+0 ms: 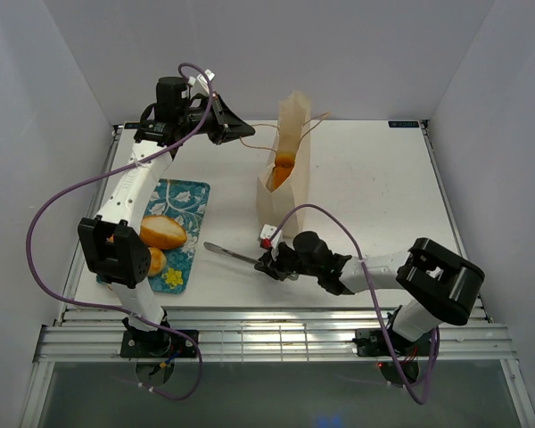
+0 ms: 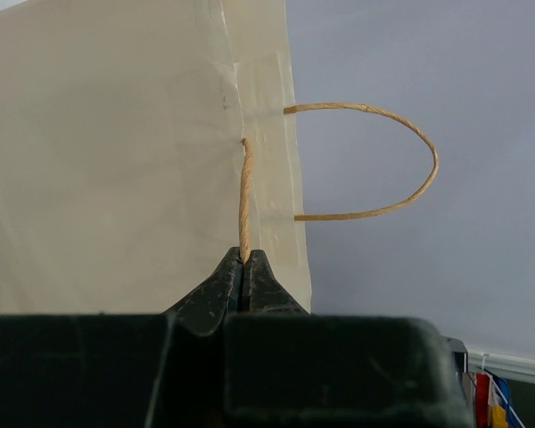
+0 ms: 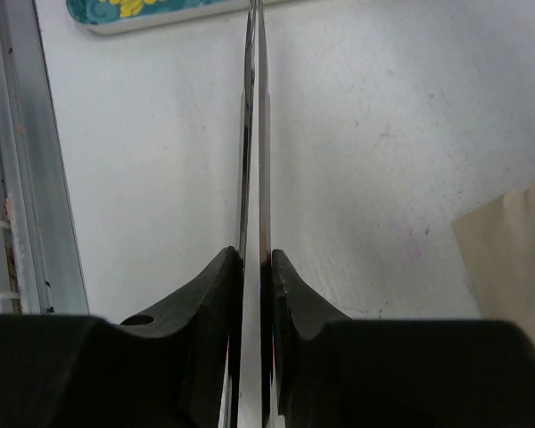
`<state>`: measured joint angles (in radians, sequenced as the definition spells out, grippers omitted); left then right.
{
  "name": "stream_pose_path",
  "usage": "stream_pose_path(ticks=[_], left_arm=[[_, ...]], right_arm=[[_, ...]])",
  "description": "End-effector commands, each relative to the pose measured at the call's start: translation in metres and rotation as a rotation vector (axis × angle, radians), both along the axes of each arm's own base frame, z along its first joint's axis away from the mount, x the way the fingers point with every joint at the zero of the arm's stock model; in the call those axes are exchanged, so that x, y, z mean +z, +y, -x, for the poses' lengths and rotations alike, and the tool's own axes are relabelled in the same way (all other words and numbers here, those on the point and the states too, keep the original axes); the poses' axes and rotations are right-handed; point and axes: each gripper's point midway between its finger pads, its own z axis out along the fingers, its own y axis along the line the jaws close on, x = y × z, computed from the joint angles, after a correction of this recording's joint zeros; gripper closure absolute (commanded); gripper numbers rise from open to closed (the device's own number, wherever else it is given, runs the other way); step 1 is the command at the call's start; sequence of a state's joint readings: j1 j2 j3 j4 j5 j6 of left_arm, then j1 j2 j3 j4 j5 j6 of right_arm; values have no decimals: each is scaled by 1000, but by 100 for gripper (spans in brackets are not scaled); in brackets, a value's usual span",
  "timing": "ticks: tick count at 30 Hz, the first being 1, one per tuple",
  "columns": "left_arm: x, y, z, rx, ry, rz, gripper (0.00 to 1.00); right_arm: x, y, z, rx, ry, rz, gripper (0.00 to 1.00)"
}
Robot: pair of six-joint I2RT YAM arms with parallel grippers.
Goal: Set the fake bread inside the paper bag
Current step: Pick up the clamp at the center of the board, then pick up the fake bread from the plate.
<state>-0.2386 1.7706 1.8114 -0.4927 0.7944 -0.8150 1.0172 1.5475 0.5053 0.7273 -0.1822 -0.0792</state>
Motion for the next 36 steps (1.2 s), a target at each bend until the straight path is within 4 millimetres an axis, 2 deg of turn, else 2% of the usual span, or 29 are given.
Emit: stream_pose_path(ticks=[1,3,10,13,18,23,36], left_arm=[[38,5,20,-13,-85,29,96],[38,5,20,-14,-84,31,96],[39,6,25,-9,-89,33,96],[34,6,28,-10,-77,30,96],[33,8,34,-8,-79,32,96],[33,9,38,-12,-80,33,96],[26,9,43,-20,-74,30,96]], right_arm=[[41,20,-6,17,-36,-58,76],[53,29,-9,27,-35,-67,69],[68,51,-18,48,-36,-75,56],[70,58,-20,56,-36,-77,55],[72,73,-28,62,-37,-64,46],[63,84,-34,68,-34,-38,39],[55,111,-45,62,-56,-5,38]])
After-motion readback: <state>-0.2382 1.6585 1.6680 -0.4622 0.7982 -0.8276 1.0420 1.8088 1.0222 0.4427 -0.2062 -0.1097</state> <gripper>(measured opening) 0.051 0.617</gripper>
